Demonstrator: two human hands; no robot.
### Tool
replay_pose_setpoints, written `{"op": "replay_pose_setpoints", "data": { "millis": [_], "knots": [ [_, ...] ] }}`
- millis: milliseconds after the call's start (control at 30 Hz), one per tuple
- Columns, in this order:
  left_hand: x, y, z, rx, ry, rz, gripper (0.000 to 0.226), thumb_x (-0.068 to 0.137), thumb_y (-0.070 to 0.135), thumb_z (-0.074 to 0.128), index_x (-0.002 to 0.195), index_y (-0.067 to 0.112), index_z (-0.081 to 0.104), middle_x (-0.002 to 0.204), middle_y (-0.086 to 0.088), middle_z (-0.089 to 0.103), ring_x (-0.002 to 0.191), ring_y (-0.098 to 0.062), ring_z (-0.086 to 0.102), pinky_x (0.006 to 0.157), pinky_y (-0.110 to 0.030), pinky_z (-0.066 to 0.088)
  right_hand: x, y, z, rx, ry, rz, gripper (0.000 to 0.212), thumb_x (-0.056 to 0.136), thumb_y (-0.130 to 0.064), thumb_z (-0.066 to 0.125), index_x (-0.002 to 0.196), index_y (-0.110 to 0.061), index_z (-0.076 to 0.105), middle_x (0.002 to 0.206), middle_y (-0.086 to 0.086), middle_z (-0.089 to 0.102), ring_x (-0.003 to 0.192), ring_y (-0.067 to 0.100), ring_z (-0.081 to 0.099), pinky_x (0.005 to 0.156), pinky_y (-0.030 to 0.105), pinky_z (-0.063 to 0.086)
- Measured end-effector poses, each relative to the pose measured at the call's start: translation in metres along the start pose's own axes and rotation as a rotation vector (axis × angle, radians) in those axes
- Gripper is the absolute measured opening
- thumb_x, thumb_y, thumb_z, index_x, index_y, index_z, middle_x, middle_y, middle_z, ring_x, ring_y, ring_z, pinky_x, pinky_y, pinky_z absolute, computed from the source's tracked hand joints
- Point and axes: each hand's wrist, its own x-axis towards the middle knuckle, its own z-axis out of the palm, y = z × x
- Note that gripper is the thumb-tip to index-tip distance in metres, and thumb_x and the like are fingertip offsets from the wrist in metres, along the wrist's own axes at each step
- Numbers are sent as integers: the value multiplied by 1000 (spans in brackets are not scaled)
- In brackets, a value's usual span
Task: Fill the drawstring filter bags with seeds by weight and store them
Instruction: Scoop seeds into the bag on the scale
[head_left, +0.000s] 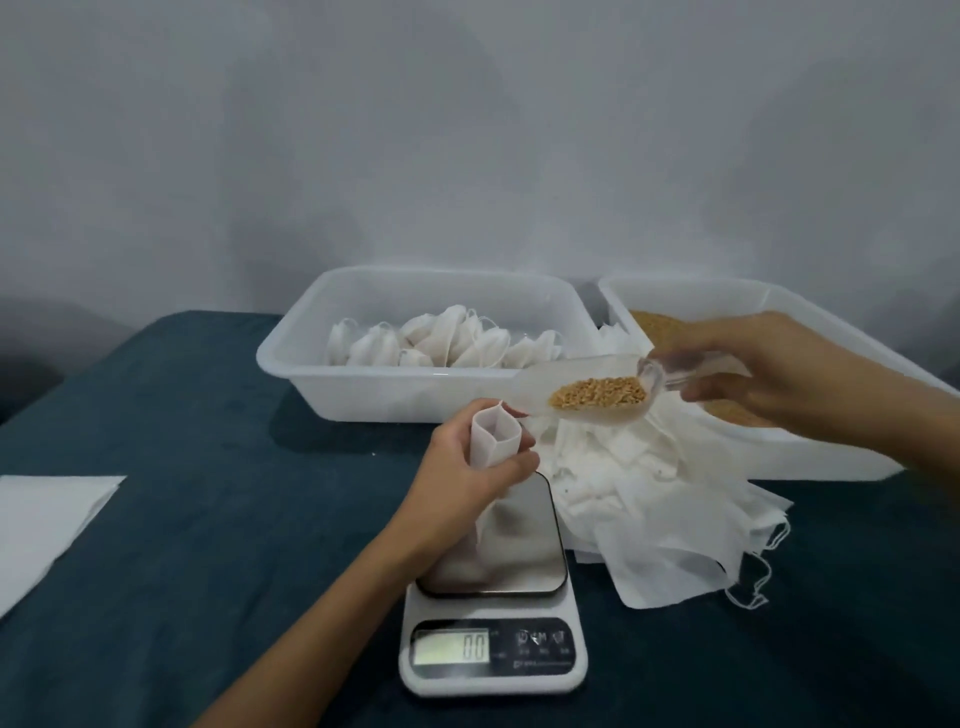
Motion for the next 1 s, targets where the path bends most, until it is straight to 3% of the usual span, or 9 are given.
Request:
{"op": "replay_pose_setpoints", "data": {
  "millis": [100,200,300,433,600,800,1000],
  "knots": [
    [-2,2,0,-44,-18,-9,31,87,16,73,115,5,65,106,-15,72,107,-38,67,97,-52,55,3,-3,-9,-78,-15,-30,39,87,-4,75,117,-28,73,104,-14,71,99,4,65,84,23,49],
    [-3,3,2,-57,-31,-38,35,92,9,75,125,13,65,115,-16,73,112,-30,70,100,-52,54,8,-6,-14,-161,-20,-75,41,86,-4,75,119,-28,73,99,-14,68,93,6,60,81,17,39],
    [-3,0,1,-61,-37,-35,34,92,4,76,122,15,66,113,-18,73,109,-22,73,95,-43,59,12,-9,-17,-214,-21,-97,43,86,-5,75,122,-30,72,98,-17,66,90,4,57,79,23,39],
    [-4,-1,3,-64,-42,-36,34,88,4,80,117,18,67,105,-12,75,98,-12,73,83,-25,57,18,-12,-18,-300,-1,-143,46,83,-5,78,123,-27,72,100,-9,69,95,21,63,81,34,44],
    [-3,-3,5,-14,-41,-29,38,85,13,81,118,20,65,105,-6,75,93,-15,71,85,-33,58,21,-20,-16,-397,41,-225,48,79,1,81,121,-22,74,99,-3,72,92,30,63,76,36,44],
    [-4,-4,7,30,-34,-54,44,80,26,82,120,26,65,117,-2,73,111,-23,70,104,-55,53,23,-27,-15,-460,52,-266,48,78,1,81,121,-20,74,98,1,73,87,32,63,73,41,48],
    [-6,-3,8,21,-34,-49,49,78,28,82,124,23,64,111,3,75,107,-18,71,104,-52,54,25,-27,-13,-502,71,-306,53,75,6,82,121,-20,74,96,0,73,86,31,64,76,43,50]
  ]
}}
